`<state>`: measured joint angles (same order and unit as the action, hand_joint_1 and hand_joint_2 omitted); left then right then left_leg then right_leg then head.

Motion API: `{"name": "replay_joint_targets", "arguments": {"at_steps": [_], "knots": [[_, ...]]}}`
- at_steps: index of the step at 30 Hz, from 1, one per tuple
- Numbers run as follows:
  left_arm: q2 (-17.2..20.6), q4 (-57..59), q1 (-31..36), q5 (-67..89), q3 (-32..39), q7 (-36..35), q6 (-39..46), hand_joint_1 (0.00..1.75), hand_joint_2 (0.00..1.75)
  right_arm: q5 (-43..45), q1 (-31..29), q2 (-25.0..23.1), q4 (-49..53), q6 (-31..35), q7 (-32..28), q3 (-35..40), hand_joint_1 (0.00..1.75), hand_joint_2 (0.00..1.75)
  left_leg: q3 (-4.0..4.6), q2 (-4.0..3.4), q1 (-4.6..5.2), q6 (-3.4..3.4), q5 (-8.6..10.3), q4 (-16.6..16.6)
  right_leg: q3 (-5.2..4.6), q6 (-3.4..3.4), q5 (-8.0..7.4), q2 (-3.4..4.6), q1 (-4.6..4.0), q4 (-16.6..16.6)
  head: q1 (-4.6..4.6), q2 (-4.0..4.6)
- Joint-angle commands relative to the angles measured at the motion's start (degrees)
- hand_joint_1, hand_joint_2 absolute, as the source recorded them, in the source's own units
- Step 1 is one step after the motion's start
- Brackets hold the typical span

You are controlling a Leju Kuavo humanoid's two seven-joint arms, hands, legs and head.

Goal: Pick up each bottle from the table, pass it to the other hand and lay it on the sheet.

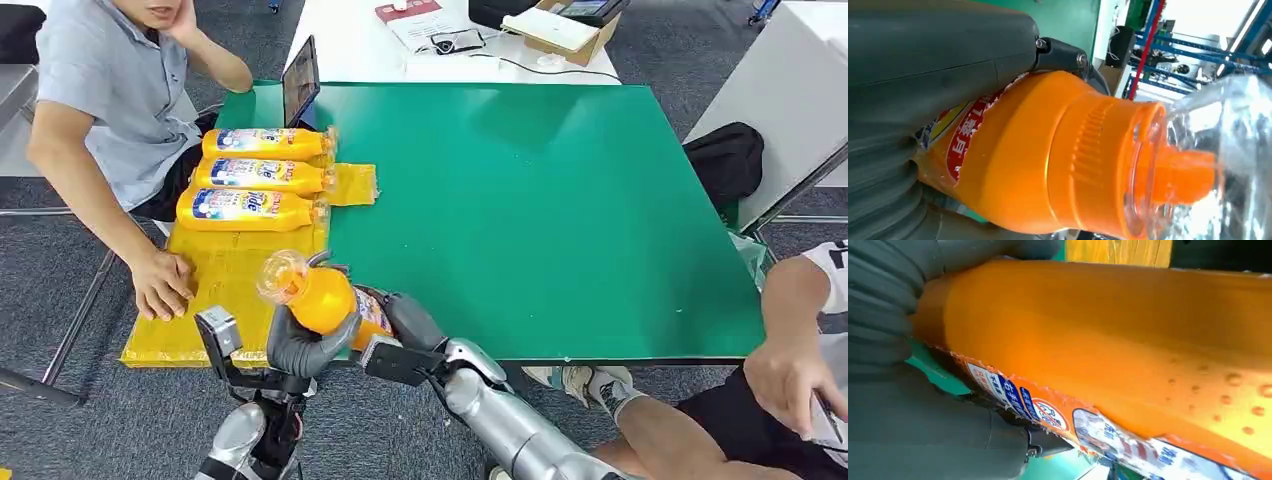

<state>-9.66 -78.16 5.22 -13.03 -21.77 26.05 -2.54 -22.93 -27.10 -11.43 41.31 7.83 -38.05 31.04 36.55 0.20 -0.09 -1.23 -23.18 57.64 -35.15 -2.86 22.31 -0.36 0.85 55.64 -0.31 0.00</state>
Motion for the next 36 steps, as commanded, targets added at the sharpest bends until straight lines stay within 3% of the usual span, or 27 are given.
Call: {"name": "replay_joint_targets", "arguments": {"at_steps": [1,2,7,11,15,23,26,31,36], "knots": [[-2.05,4.43,2.33,-5.64,1.05,-0.28,1.01,1.75,1.75,2.31,-3.13,-2.76,-1.94,1.92,-1.52,0.61,0.0,1.75,-0.35,-0.09,-0.02,0.09,-0.18,0.04,0.29,0.15,0.17,0.1,-0.03,0.08,0.0,0.0],[-1.74,3.77,2.46,-5.99,1.29,0.08,1.32,1.75,1.75,2.18,-2.78,-2.61,-1.31,2.7,-1.95,0.88,0.0,0.0,-0.3,-0.06,-0.04,0.08,-0.16,0.05,0.26,0.14,0.15,0.07,-0.05,0.06,-0.02,0.0],[-1.06,3.15,3.17,-5.83,2.42,0.57,3.81,1.75,1.75,2.89,-1.71,-1.59,0.21,4.54,-1.95,1.48,0.0,0.0,-0.14,0.0,-0.05,0.05,-0.05,-0.01,0.12,0.08,0.06,-0.01,-0.05,0.0,0.0,0.02],[0.59,4.94,6.22,-2.89,4.57,2.51,8.84,1.75,1.75,6.22,2.57,5.09,11.56,11.05,-1.95,6.83,0.0,0.0,-0.22,0.08,-0.05,0.06,-0.06,-0.03,0.23,0.1,0.1,-0.09,-0.06,-0.04,-0.02,0.0],[2.61,6.84,9.88,5.75,4.8,4.31,15.14,1.75,1.75,9.73,3.73,9.4,15.36,18.87,-1.95,8.29,0.0,0.0,-0.24,0.18,-0.05,0.06,-0.05,-0.04,0.25,0.1,0.12,-0.18,-0.04,-0.05,-0.02,0.02],[2.82,7.08,10.39,6.77,4.79,4.31,15.65,1.75,1.75,10.09,3.25,9.6,14.96,19.48,-1.95,8.03,0.0,0.0,-0.15,0.03,-0.02,0.05,-0.03,-0.03,0.13,0.07,0.04,-0.03,-0.03,-0.03,0.0,0.0],[3.56,10.02,13.54,15.41,5.22,4.2,20.87,1.75,1.75,10.85,3.06,10.03,13.75,27.96,-1.95,3.65,0.0,0.0,-0.31,0.12,-0.04,0.08,-0.1,-0.01,0.29,0.12,0.15,-0.12,-0.06,0.01,0.0,0.0],[3.1,12.17,15.45,23.61,5.78,3.96,22.98,1.75,1.75,15.34,4.32,8.02,14.04,26.56,-1.95,-7.15,0.0,0.0,-0.16,0.13,-0.02,0.04,-0.01,-0.01,0.14,0.07,0.07,-0.13,-0.02,0.0,0.0,0.0],[4.05,15.13,17.29,30.05,4.36,3.11,24.99,1.75,1.75,11.8,4.13,9.06,14.0,27.76,-1.95,-2.53,0.0,0.0,-0.23,0.04,-0.02,0.06,-0.04,-0.03,0.21,0.08,0.06,-0.04,-0.02,-0.01,0.0,0.0]]}}
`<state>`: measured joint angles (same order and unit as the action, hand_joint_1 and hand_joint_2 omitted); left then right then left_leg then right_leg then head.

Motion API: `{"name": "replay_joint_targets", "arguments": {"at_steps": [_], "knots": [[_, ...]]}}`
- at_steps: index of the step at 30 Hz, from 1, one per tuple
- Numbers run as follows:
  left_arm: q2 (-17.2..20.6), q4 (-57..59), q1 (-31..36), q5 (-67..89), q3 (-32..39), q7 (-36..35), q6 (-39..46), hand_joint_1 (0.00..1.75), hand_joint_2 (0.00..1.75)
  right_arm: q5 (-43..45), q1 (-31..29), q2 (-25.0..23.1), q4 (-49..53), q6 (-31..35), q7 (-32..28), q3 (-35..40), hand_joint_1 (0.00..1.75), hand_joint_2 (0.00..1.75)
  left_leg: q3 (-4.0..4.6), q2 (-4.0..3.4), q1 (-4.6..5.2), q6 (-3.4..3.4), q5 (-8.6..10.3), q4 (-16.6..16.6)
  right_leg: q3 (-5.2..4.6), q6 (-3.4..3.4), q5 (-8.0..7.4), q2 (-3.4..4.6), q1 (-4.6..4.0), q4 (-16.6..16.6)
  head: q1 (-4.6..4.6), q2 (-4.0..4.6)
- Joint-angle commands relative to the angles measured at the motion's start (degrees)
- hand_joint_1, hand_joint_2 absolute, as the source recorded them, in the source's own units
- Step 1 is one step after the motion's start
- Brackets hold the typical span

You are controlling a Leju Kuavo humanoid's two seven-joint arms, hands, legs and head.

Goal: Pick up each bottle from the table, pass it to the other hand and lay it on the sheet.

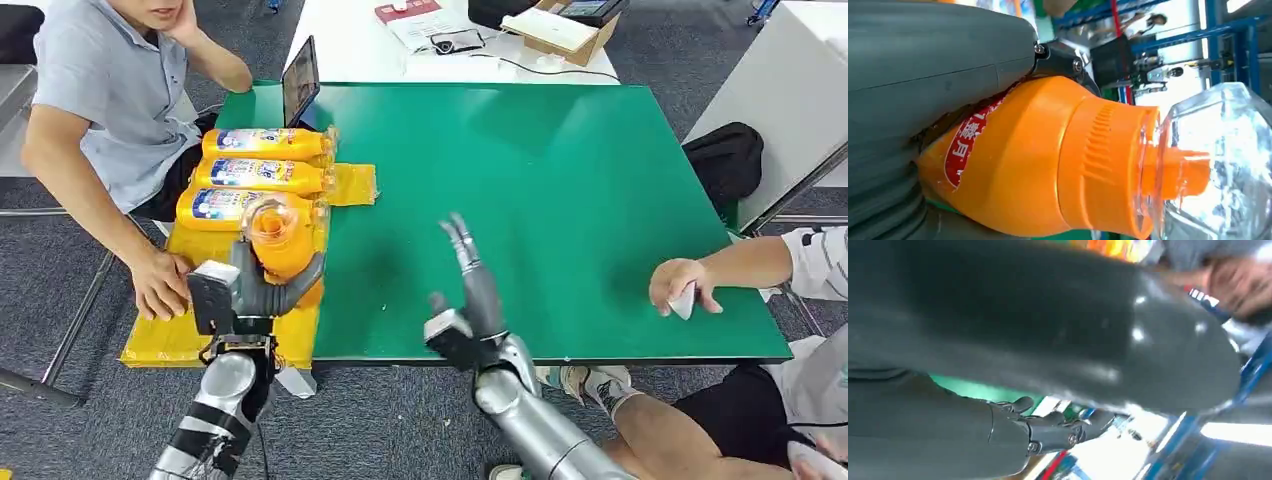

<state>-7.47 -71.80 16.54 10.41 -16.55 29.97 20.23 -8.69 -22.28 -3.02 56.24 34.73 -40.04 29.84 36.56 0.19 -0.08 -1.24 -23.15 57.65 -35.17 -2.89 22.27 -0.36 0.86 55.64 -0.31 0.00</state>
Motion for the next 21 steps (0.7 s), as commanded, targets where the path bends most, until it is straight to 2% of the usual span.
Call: {"name": "replay_joint_targets", "arguments": {"at_steps": [1,2,4,5,7,8,9,11,13,14,15,16,21], "knots": [[1.87,8.78,5.98,6.61,-0.86,-0.81,2.22,1.75,1.75,-2.44,-0.69,0.64,-0.93,0.86,0.04,-1.33,0.0,0.0,-0.28,0.06,-0.03,0.08,-0.1,-0.02,0.28,0.12,0.13,-0.06,-0.03,0.01,0.0,0.0],[1.87,8.78,5.98,6.61,-0.86,-0.81,2.22,1.75,1.75,-2.44,-0.69,0.64,-0.93,0.86,0.04,-1.33,0.0,0.0,-0.27,0.03,-0.06,0.09,-0.12,0.0,0.27,0.13,0.13,-0.02,-0.06,0.01,0.0,0.0],[2.88,11.95,8.11,15.44,-2.29,-1.36,7.21,1.69,1.75,-6.58,-2.15,1.34,-4.12,5.27,0.04,2.48,0.0,0.0,-0.19,0.04,-0.02,0.06,-0.05,-0.03,0.18,0.09,0.08,-0.03,-0.03,-0.01,-0.02,0.0],[3.7,15.72,10.75,25.51,-3.93,-3.29,13.04,1.68,1.75,-8.94,-2.49,0.44,-4.56,5.27,0.04,2.08,0.0,0.0,-0.35,0.04,-0.05,0.1,-0.12,-0.02,0.34,0.14,0.15,-0.03,-0.07,0.01,-0.02,0.0],[3.65,20.16,13.76,32.45,-4.42,-5.41,14.45,1.64,1.75,-12.77,-2.94,-0.49,-5.27,5.27,0.04,1.63,0.0,0.0,-0.37,0.05,-0.06,0.11,-0.13,0.02,0.34,0.16,0.16,-0.04,-0.08,0.05,0.0,0.0],[3.57,22.55,15.44,35.82,-4.86,-6.52,14.54,1.62,1.75,-14.94,-3.11,-0.96,-5.7,5.27,0.04,1.49,0.0,0.0,-0.17,0.04,-0.06,0.07,-0.04,0.01,0.16,0.11,0.07,-0.04,-0.08,0.01,0.0,0.0],[3.41,24.21,16.61,37.48,-5.2,-7.67,14.21,1.66,1.75,-14.74,-3.34,-1.21,-6.11,5.27,0.04,1.93,0.0,0.0,-0.32,0.05,-0.06,0.11,-0.1,0.04,0.3,0.17,0.15,-0.04,-0.09,0.07,0.0,0.0],[2.75,28.36,19.26,39.89,-5.67,-10.16,11.87,1.57,1.75,-14.25,-3.53,-1.18,-6.1,5.27,0.04,2.62,0.0,0.0,-0.46,0.03,-0.09,0.14,-0.17,0.08,0.43,0.23,0.21,-0.02,-0.11,0.14,0.0,0.0],[2.49,32.69,21.7,43.71,-7.21,-13.03,10.12,1.68,1.75,-13.1,-3.79,-1.06,-6.1,5.27,0.04,3.39,0.0,0.0,-0.39,0.06,-0.08,0.13,-0.15,0.1,0.39,0.2,0.19,-0.04,-0.1,0.14,0.0,0.0],[2.42,35.69,23.19,46.97,-8.69,-15.26,9.47,1.66,1.75,-11.9,-4.19,-0.91,-6.56,5.27,0.04,4.47,0.0,0.0,-0.43,0.03,-0.08,0.13,-0.17,0.09,0.42,0.21,0.2,-0.01,-0.11,0.14,-0.02,0.0],[2.29,38.39,24.42,49.81,-10.09,-16.65,9.24,1.75,1.75,-11.12,-4.59,-0.73,-6.82,5.27,0.04,5.25,0.0,0.0,-0.14,0.1,-0.07,0.06,-0.02,0.04,0.18,0.11,0.07,-0.09,-0.08,0.04,0.0,0.0],[2.09,40.65,25.34,51.68,-10.89,-18.08,8.86,1.75,1.75,-10.74,-4.94,-0.76,-7.23,5.27,0.04,5.99,0.0,0.0,-0.27,0.16,-0.08,0.08,-0.06,0.06,0.32,0.14,0.14,-0.16,-0.09,0.07,-0.02,0.02],[-0.13,49.13,27.03,50.77,-9.83,-16.83,3.98,1.75,1.75,-9.76,-6.39,-0.92,-8.89,5.27,0.04,8.44,0.0,0.0,-0.18,-0.01,-0.03,0.02,-0.02,-0.01,0.19,0.08,0.05,0.01,-0.04,0.01,0.0,0.0]]}}
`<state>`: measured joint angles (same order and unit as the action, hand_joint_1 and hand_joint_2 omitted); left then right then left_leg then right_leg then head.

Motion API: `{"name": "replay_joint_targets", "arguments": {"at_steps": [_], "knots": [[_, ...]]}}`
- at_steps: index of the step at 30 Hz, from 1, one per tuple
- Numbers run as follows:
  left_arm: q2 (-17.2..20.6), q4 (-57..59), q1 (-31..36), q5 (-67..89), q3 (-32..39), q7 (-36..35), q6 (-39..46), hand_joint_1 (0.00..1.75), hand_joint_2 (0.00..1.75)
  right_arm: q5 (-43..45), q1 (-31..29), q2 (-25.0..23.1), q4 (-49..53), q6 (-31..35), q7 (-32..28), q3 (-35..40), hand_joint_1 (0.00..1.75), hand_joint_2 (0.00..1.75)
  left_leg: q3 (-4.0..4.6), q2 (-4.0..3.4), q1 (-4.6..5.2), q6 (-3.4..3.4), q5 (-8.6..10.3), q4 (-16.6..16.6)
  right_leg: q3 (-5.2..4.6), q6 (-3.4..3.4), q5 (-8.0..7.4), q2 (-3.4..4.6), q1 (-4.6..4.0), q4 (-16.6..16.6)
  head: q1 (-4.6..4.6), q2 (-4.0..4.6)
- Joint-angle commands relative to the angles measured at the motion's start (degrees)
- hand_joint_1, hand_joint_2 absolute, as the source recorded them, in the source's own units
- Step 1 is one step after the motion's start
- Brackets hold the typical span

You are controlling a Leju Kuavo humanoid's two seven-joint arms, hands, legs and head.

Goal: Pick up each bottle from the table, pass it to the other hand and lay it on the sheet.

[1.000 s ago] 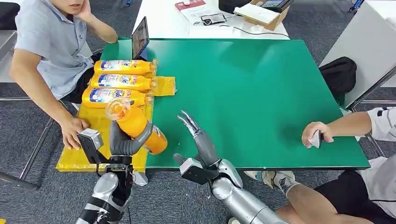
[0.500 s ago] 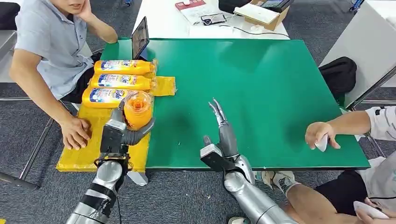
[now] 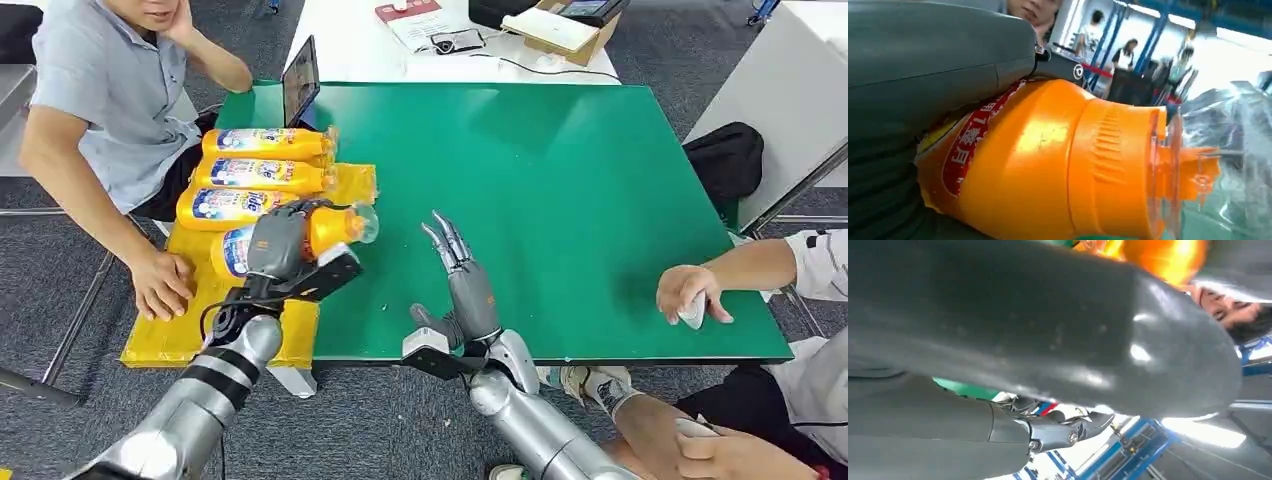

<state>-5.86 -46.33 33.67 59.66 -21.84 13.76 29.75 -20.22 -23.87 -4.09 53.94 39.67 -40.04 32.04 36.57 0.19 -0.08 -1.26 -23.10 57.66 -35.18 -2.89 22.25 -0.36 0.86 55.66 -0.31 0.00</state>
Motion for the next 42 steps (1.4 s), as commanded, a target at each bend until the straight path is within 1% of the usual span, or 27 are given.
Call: {"name": "replay_joint_targets", "arguments": {"at_steps": [1,2,4,6,7,11,12,13,14,15,16,17,20,21,22,23,24,25,28,30,31,35,38,39,40,41,42], "knots": [[-2.16,24.51,9.95,0.69,-3.96,-0.29,-6.97,1.75,1.75,1.66,-4.9,0.1,-6.89,0.33,0.04,6.27,0.0,0.0,-0.34,-0.05,-0.04,0.08,-0.15,0.0,0.32,0.12,0.14,0.05,-0.04,0.02,-0.02,0.0],[-2.16,24.51,9.95,0.69,-3.96,-0.29,-6.97,1.75,1.75,1.66,-4.9,0.1,-6.89,0.33,0.04,6.27,0.0,0.0,-0.18,-0.02,-0.02,0.05,-0.06,-0.03,0.16,0.08,0.06,0.02,-0.02,-0.01,-0.02,0.0],[-2.2,25.11,9.9,1.46,-4.62,-0.41,-7.16,1.75,1.75,1.52,-4.94,0.15,-7.04,0.33,0.04,6.45,0.0,0.0,-0.48,-0.03,-0.07,0.12,-0.25,0.07,0.45,0.18,0.25,0.03,-0.08,0.07,-0.02,0.02],[-2.2,25.11,9.9,1.46,-4.62,-0.41,-7.16,1.75,1.75,1.52,-4.94,0.15,-7.04,0.33,0.04,6.45,0.0,0.0,-0.13,-0.02,-0.04,0.05,-0.06,-0.01,0.13,0.07,0.05,0.02,-0.05,-0.03,-0.02,0.0],[-2.69,25.71,9.47,0.02,-3.54,0.63,-8.52,1.75,1.75,1.77,-5.17,0.1,-7.55,0.33,0.04,7.1,0.0,0.0,-0.37,-0.04,-0.06,0.09,-0.18,0.02,0.35,0.13,0.16,0.05,-0.08,0.01,-0.02,0.0],[-3.33,26.14,7.67,-0.93,-3.06,2.85,-8.77,1.75,1.75,1.5,-5.3,0.18,-8.24,0.33,0.04,8.39,0.0,0.0,-0.24,-0.06,-0.01,0.05,-0.09,-0.03,0.2,0.08,0.08,0.06,-0.02,-0.02,-0.02,0.0],[-3.33,26.14,7.67,-0.93,-3.06,2.85,-8.77,1.68,1.75,1.5,-5.3,0.18,-8.24,0.33,0.04,8.39,0.0,0.0,-0.32,-0.04,-0.04,0.07,-0.15,0.03,0.3,0.12,0.14,0.04,-0.05,0.02,-0.02,0.0],[-3.53,26.44,7.08,-1.0,-3.04,3.04,-8.61,1.5,1.75,1.15,-5.22,0.1,-8.61,0.33,0.04,8.51,0.0,0.0,-0.28,-0.04,-0.03,0.06,-0.12,0.0,0.25,0.1,0.11,0.04,-0.04,0.0,0.0,0.0],[-3.57,26.57,6.91,-0.76,-3.3,3.24,-8.6,1.48,1.75,1.18,-5.23,0.11,-8.77,0.33,0.04,8.82,0.0,0.0,-0.24,-0.02,-0.01,0.05,-0.09,-0.04,0.23,0.08,0.08,0.04,-0.02,-0.04,0.0,0.0],[-3.77,26.78,6.3,-1.42,-2.91,4.07,-8.94,0.91,1.75,1.39,-5.3,0.13,-9.15,0.33,0.04,9.26,0.0,0.0,-0.43,-0.06,-0.03,0.08,-0.17,-0.03,0.41,0.13,0.15,0.08,-0.03,-0.04,-0.02,0.0],[-4.26,26.96,6.06,-3.86,-1.16,5.73,-11.04,0.24,1.75,1.48,-5.38,0.33,-9.18,0.33,0.04,9.31,0.0,0.0,-0.3,-0.06,-0.02,0.06,-0.12,-0.02,0.29,0.11,0.1,0.08,-0.02,-0.03,-0.02,0.0],[-4.26,26.96,6.06,-3.86,-1.16,5.73,-11.04,0.24,1.75,1.48,-5.38,0.33,-9.18,0.33,0.04,9.31,0.0,0.0,-0.42,-0.13,-0.03,0.08,-0.18,-0.02,0.39,0.13,0.13,0.15,-0.04,-0.04,0.0,0.0],[-4.26,26.96,6.06,-3.86,-1.16,5.73,-11.04,0.24,1.75,1.48,-5.38,0.33,-9.18,0.33,0.04,9.31,0.0,0.0,-0.24,-0.05,-0.01,0.05,-0.09,-0.04,0.24,0.09,0.08,0.06,-0.02,-0.04,-0.02,0.0],[-4.26,26.96,6.06,-3.86,-1.16,5.73,-11.04,0.21,1.75,1.48,-5.38,0.33,-9.18,0.33,0.04,9.31,0.0,0.0,-0.35,-0.1,-0.02,0.07,-0.15,-0.03,0.33,0.12,0.12,0.12,-0.03,-0.03,-0.02,0.0],[-4.93,26.79,5.93,-7.26,1.27,7.46,-14.37,0.0,1.75,1.49,-5.35,0.52,-9.07,0.33,0.04,9.24,0.0,0.0,-0.3,-0.12,-0.01,0.07,-0.15,-0.01,0.28,0.1,0.11,0.14,-0.02,-0.01,0.0,0.0],[-5.71,26.41,5.55,-11.71,4.21,10.11,-19.06,0.0,1.75,1.64,-5.25,0.71,-8.85,0.33,0.04,9.22,0.0,0.0,-0.4,-0.1,-0.02,0.08,-0.2,0.0,0.38,0.14,0.17,0.12,-0.03,0.01,-0.06,0.0],[-6.18,26.29,5.36,-13.29,5.36,10.55,-20.33,0.0,0.0,1.52,-5.33,0.78,-8.93,0.33,0.04,9.16,0.0,0.0,-0.46,-0.16,-0.03,0.09,-0.25,0.01,0.43,0.15,0.2,0.17,-0.04,0.03,-0.02,0.0],[-6.41,26.18,5.33,-13.68,5.37,10.85,-21.35,0.0,0.0,1.37,-5.25,0.91,-8.91,0.33,0.04,9.14,0.0,0.0,-0.2,-0.01,-0.02,0.05,-0.09,-0.03,0.23,0.08,0.08,0.02,-0.03,-0.04,-0.02,0.0],[-6.57,25.89,5.26,-13.88,4.99,11.06,-22.58,0.0,0.0,1.51,-5.28,1.07,-8.96,0.33,0.04,9.03,0.0,0.0,-0.42,-0.01,-0.05,0.08,-0.19,-0.01,0.43,0.13,0.17,0.03,-0.06,-0.03,-0.02,0.02],[-6.57,25.89,5.26,-13.88,4.99,11.06,-22.58,0.0,0.0,1.51,-5.28,1.07,-8.96,0.33,0.04,9.03,0.0,0.0,-0.2,-0.05,-0.01,0.04,-0.08,-0.03,0.2,0.07,0.05,0.07,-0.02,-0.04,-0.02,0.0],[-6.57,25.89,5.26,-13.88,4.99,11.06,-22.58,0.0,0.0,1.51,-5.28,1.07,-8.96,0.33,0.04,9.03,0.0,0.0,-0.41,-0.11,-0.02,0.07,-0.19,0.0,0.4,0.13,0.15,0.14,-0.03,0.0,-0.02,0.0],[-6.23,25.49,4.67,-14.76,5.51,11.22,-21.97,0.0,0.0,2.38,-5.64,1.34,-9.39,0.33,0.04,9.18,0.0,0.0,-0.23,-0.04,-0.02,0.06,-0.08,-0.04,0.23,0.1,0.06,0.05,-0.03,-0.04,0.0,0.0],[-6.37,24.03,4.12,-17.84,7.49,13.6,-21.65,0.0,0.0,2.04,-5.54,1.59,-9.24,0.33,0.04,8.96,0.0,0.0,-0.37,-0.1,-0.01,0.08,-0.15,-0.04,0.35,0.13,0.12,0.12,-0.02,-0.01,0.0,0.0],[-6.57,22.92,3.69,-19.39,8.34,15.19,-21.37,0.0,0.0,1.72,-5.31,1.62,-8.94,0.33,0.04,8.61,0.0,0.0,-0.24,-0.06,-0.01,0.06,-0.09,-0.03,0.23,0.09,0.06,0.07,-0.03,-0.03,-0.02,0.0],[-6.99,21.4,3.04,-21.99,9.71,17.24,-21.47,0.0,0.0,1.52,-5.1,1.69,-8.7,0.33,0.04,8.26,0.0,0.0,-0.32,-0.07,-0.01,0.07,-0.13,-0.02,0.3,0.11,0.11,0.08,-0.03,-0.01,0.0,0.0],[-7.35,20.56,2.71,-23.29,10.6,18.02,-21.06,0.0,0.0,1.37,-5.09,1.71,-8.71,0.33,0.04,8.01,0.0,0.0,-0.45,-0.11,-0.02,0.09,-0.21,-0.01,0.42,0.15,0.17,0.12,-0.04,0.01,0.0,0.0],[-7.35,20.56,2.71,-23.29,10.6,18.02,-21.06,0.0,0.0,1.37,-5.09,1.71,-8.71,0.33,0.04,8.01,0.0,0.0,-0.34,-0.07,-0.01,0.07,-0.15,-0.02,0.33,0.11,0.13,0.08,-0.03,0.0,0.0,0.0]]}}
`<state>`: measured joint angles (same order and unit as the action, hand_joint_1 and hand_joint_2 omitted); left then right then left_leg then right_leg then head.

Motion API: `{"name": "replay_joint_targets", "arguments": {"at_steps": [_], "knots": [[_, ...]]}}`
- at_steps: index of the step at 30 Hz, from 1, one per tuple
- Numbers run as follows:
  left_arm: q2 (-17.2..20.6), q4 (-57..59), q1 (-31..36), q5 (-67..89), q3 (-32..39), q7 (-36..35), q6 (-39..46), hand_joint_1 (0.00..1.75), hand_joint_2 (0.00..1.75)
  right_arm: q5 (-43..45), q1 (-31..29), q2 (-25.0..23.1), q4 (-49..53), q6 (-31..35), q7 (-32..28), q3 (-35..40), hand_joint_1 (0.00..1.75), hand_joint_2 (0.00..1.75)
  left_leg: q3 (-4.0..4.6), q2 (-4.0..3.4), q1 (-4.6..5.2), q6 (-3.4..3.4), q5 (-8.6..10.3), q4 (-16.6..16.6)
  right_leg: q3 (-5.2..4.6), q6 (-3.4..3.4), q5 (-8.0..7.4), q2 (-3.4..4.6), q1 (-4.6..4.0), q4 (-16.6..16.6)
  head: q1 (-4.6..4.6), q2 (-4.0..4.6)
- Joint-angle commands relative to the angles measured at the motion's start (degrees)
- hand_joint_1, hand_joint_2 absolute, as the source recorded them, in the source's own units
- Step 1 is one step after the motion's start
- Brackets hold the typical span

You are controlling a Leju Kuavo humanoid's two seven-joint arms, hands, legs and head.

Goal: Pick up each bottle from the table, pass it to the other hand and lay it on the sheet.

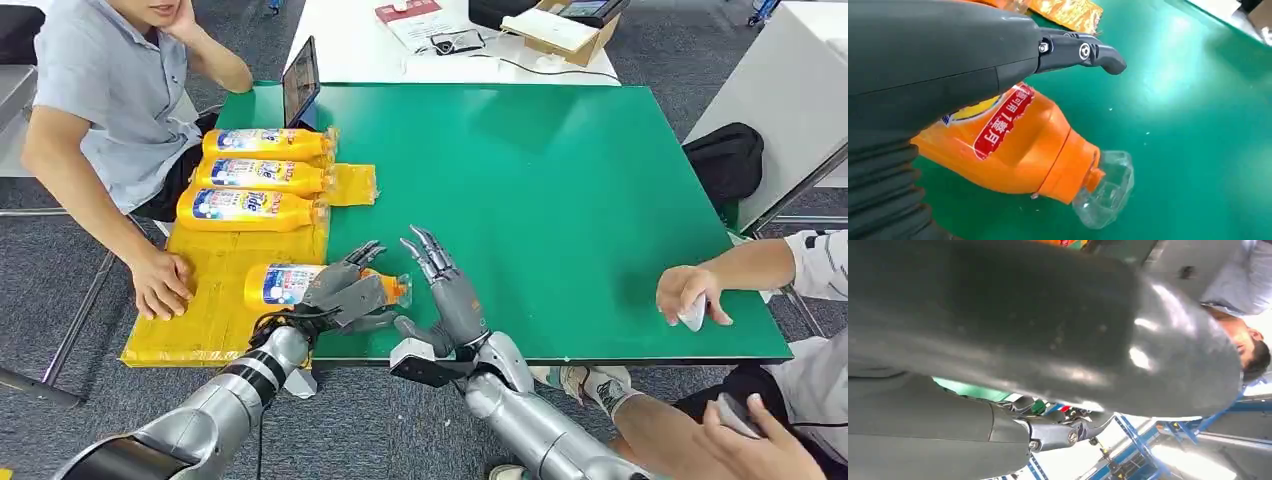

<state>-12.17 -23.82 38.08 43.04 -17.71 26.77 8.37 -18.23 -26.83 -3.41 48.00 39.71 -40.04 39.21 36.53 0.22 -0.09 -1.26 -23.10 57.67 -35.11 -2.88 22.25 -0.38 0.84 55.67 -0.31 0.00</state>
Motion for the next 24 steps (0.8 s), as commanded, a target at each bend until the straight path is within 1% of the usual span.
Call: {"name": "replay_joint_targets", "arguments": {"at_steps": [1,2,4,6,8,9,10,11,13,14,16,17,18,19,20,21,22,23,24], "knots": [[-1.82,-4.48,-2.85,-9.59,8.01,7.26,0.9,0.0,0.0,-1.96,-1.67,1.02,-2.39,0.29,0.04,-0.24,0.0,0.0,-0.27,-0.09,0.0,0.05,-0.14,-0.02,0.24,0.1,0.12,0.09,-0.01,0.0,-0.02,0.0],[-2.18,-5.93,-3.47,-11.45,8.71,8.31,1.01,0.0,1.75,-2.72,-1.36,0.99,-1.92,0.29,0.04,-0.81,0.0,0.0,-0.18,-0.05,-0.01,0.04,-0.08,-0.03,0.15,0.07,0.07,0.05,-0.01,-0.02,-0.02,0.0],[-2.67,-7.36,-4.07,-13.31,9.67,9.55,1.3,0.0,1.75,-3.06,-1.1,0.95,-1.38,0.29,0.04,-1.33,0.0,0.0,-0.28,0.01,-0.03,0.05,-0.16,0.0,0.28,0.1,0.16,-0.01,-0.04,-0.02,-0.02,0.0],[-2.67,-7.36,-4.07,-13.31,9.67,9.55,1.3,0.0,1.75,-3.06,-1.1,0.95,-1.38,0.29,0.04,-1.33,0.0,0.0,-0.15,-0.03,-0.02,0.04,-0.1,0.01,0.13,0.07,0.09,0.03,-0.02,-0.01,0.0,0.0],[-4.01,-11.58,-6.0,-19.01,11.83,11.31,0.71,0.0,1.75,-3.33,-0.16,0.91,0.35,0.29,0.04,-2.55,0.0,0.0,-0.26,-0.04,-0.01,0.06,-0.14,-0.01,0.23,0.1,0.13,0.04,-0.01,0.01,-0.02,0.0],[-5.19,-15.21,-7.61,-24.05,13.66,12.95,0.14,0.0,1.75,-3.31,0.61,1.22,2.94,0.29,0.04,-3.02,0.0,0.0,-0.13,-0.01,-0.02,0.04,-0.09,0.0,0.12,0.07,0.08,0.01,-0.01,-0.01,0.0,0.0],[-6.01,-19.93,-9.63,-29.99,13.96,12.38,-1.15,0.0,1.75,-2.09,1.86,1.6,6.84,0.29,0.04,-3.84,0.0,0.0,-0.05,0.01,0.0,0.03,-0.05,-0.01,0.04,0.06,0.05,-0.01,0.0,-0.02,-0.02,0.02],[-6.01,-19.93,-9.63,-29.99,13.96,12.38,-1.15,0.0,1.75,-2.09,1.86,1.6,6.84,0.29,0.04,-3.84,0.0,0.0,-0.17,0.01,-0.02,0.06,-0.14,0.04,0.16,0.1,0.14,-0.01,-0.02,0.03,-0.04,0.0],[-6.01,-19.93,-9.63,-29.99,13.96,12.38,-1.15,0.0,1.75,-2.09,1.86,1.6,6.84,0.29,0.04,-3.84,0.0,0.0,-0.02,0.0,-0.01,0.03,-0.05,-0.01,0.01,0.05,0.04,0.0,-0.01,-0.02,-0.02,0.0],[-6.01,-19.93,-9.63,-29.99,13.96,12.38,-1.15,0.0,1.75,-2.09,1.86,1.6,6.84,0.29,0.04,-3.84,0.0,0.0,-0.19,-0.01,-0.01,0.06,-0.15,0.03,0.16,0.1,0.14,0.02,-0.01,0.03,0.0,0.0],[-6.01,-19.93,-9.63,-29.99,13.96,12.38,-1.15,0.0,1.75,-2.09,1.86,1.6,6.84,0.29,0.04,-3.84,0.0,0.0,-0.06,-0.02,0.01,0.03,-0.05,-0.03,0.03,0.05,0.04,0.02,0.0,-0.02,-0.04,0.0],[-6.01,-19.93,-9.63,-29.99,13.96,12.38,-1.15,0.0,1.75,-2.09,1.86,1.6,6.84,0.29,0.04,-3.84,0.0,0.0,-0.21,-0.01,-0.01,0.07,-0.14,0.02,0.18,0.11,0.14,0.01,-0.02,0.02,-0.02,0.0],[-6.01,-19.93,-9.63,-29.99,13.96,12.38,-1.15,0.0,1.75,-2.09,1.86,1.6,6.84,0.29,0.04,-3.84,0.0,0.0,-0.15,-0.01,-0.01,0.06,-0.1,0.0,0.12,0.09,0.1,0.01,-0.02,0.01,0.0,0.0],[-6.31,-22.21,-10.6,-32.32,14.06,11.98,-1.27,0.0,1.75,0.37,2.26,2.06,9.2,0.29,0.04,-3.5,0.0,0.0,-0.26,-0.02,-0.04,0.08,-0.18,0.05,0.23,0.13,0.16,0.03,-0.04,0.04,-0.02,0.02],[-6.47,-24.78,-11.82,-36.42,14.29,12.78,-1.46,0.0,1.75,7.07,3.0,2.83,14.29,-0.74,0.04,-2.37,0.0,0.0,-0.18,-0.04,-0.01,0.06,-0.11,0.0,0.14,0.09,0.1,0.04,-0.01,0.01,-0.02,0.0],[-6.5,-29.13,-14.05,-42.28,13.85,11.65,-0.89,0.0,1.75,13.42,4.57,1.65,19.29,-4.52,0.04,-6.75,0.0,0.0,-0.18,-0.1,-0.01,0.06,-0.17,0.06,0.12,0.1,0.13,0.1,-0.02,0.05,0.0,0.02],[-6.0,-34.44,-16.98,-47.35,12.54,10.56,0.7,0.0,1.75,14.67,5.77,-0.65,22.09,-8.18,0.04,-11.82,0.0,0.0,-0.13,-0.11,0.0,0.05,-0.16,0.05,0.07,0.09,0.13,0.1,-0.01,0.05,-0.02,0.0],[-5.66,-37.46,-18.84,-49.82,12.16,9.65,1.6,0.0,1.75,16.41,6.75,-2.4,24.22,-11.81,0.04,-15.17,0.0,1.75,-0.04,-0.11,0.02,0.04,-0.1,0.02,-0.03,0.07,0.08,0.1,0.01,0.04,-0.02,0.0],[-4.69,-41.96,-21.91,-51.99,11.37,9.26,3.6,0.0,1.75,17.07,8.59,-4.78,26.79,-18.4,0.04,-19.28,0.0,1.75,0.01,-0.11,0.01,0.04,-0.07,-0.01,-0.07,0.06,0.04,0.1,0.01,0.01,0.0,0.0]]}}
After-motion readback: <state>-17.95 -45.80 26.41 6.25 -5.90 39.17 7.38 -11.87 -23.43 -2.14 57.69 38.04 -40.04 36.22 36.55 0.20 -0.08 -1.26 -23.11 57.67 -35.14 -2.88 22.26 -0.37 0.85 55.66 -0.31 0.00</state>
